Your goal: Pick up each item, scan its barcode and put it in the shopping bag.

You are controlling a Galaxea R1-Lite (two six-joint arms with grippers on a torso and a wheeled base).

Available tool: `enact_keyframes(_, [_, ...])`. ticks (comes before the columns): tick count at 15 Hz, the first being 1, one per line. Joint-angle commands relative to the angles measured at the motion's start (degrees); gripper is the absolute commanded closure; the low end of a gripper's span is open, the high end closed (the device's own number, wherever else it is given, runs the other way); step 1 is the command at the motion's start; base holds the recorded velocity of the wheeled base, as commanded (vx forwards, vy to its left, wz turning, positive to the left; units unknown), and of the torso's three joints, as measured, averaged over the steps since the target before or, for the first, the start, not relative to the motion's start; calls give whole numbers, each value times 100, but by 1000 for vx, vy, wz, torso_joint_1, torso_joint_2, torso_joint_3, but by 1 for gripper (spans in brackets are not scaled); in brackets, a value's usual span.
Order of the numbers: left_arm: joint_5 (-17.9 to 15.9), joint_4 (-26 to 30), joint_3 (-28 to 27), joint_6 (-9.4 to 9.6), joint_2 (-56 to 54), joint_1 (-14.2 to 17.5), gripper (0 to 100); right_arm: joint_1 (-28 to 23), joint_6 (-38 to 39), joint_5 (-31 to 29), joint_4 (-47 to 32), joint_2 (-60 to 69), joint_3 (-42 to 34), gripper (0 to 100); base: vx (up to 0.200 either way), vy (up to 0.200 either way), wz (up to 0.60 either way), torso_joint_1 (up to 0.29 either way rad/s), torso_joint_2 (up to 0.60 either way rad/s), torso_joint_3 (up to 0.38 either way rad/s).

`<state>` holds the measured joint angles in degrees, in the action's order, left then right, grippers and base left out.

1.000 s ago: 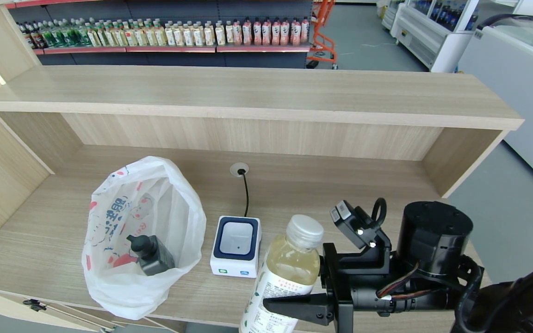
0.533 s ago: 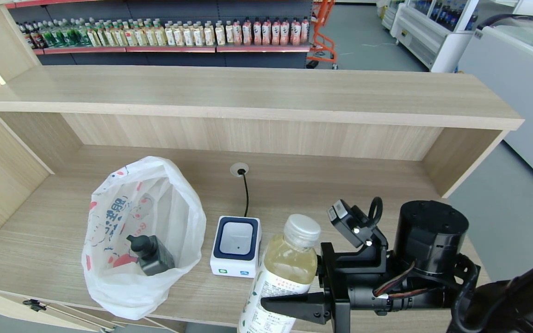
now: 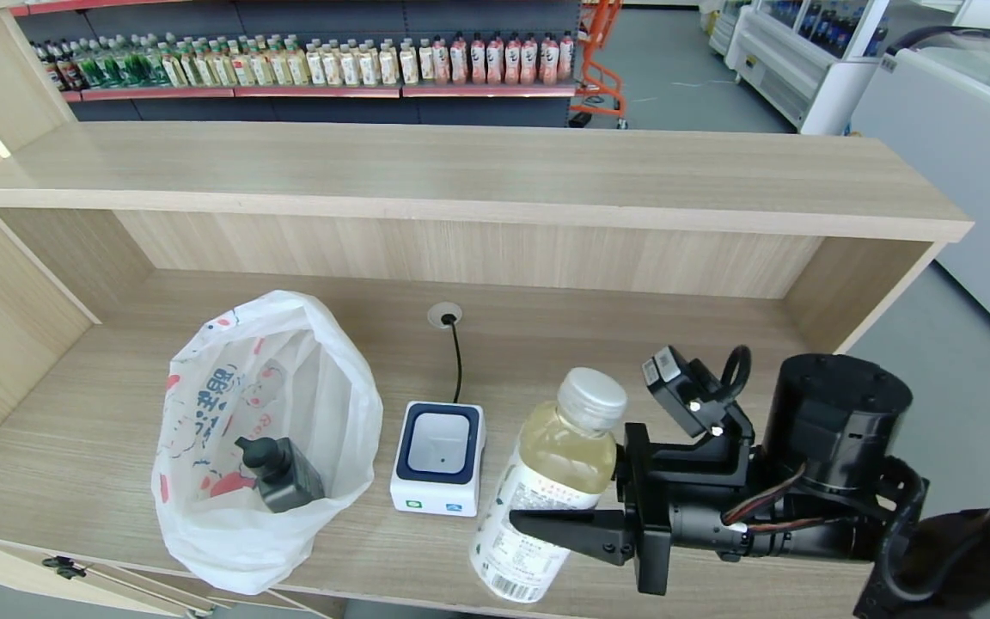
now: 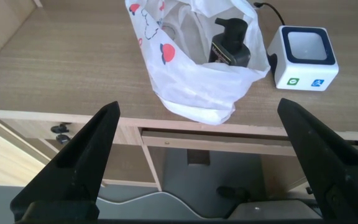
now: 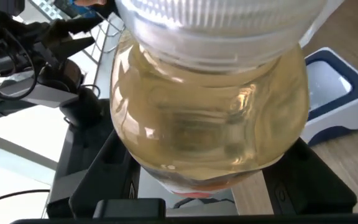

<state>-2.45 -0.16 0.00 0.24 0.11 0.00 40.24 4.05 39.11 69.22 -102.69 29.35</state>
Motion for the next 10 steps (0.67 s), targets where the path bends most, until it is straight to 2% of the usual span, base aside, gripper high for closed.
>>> enact_keyframes(1, [-1,-2,0,2,-2,0,0,-561,-985,-457,-699,795,-88,100,0,0,0,0,0,0])
enact_keyframes(2, [-1,-2,0,2,-2,0,0,-816,-1855,-747,-1130,997,-176,100,0,0,0,0,0,0])
enact_keyframes(3, [-1,-2,0,2,-2,0,0,-1045,-2593,-791,-1376,1173,-264,100,0,0,0,0,0,0])
enact_keyframes(4, [-1,-2,0,2,-2,0,0,-1062,-2787,-870,-1402,1261,-220,100,0,0,0,0,0,0])
enact_keyframes(7, [-1,-2,0,2,-2,0,0,-763,-3622,-1924,-1174,1252,202,100,0,0,0,0,0,0])
enact_keyframes(8, [-1,-2,0,2,-2,0,0,-746,-3841,-1995,-1165,1190,343,100,0,0,0,0,0,0])
enact_keyframes(10, [-1,-2,0,2,-2,0,0,-588,-4984,-1968,-1156,786,879,100,0,0,0,0,0,0])
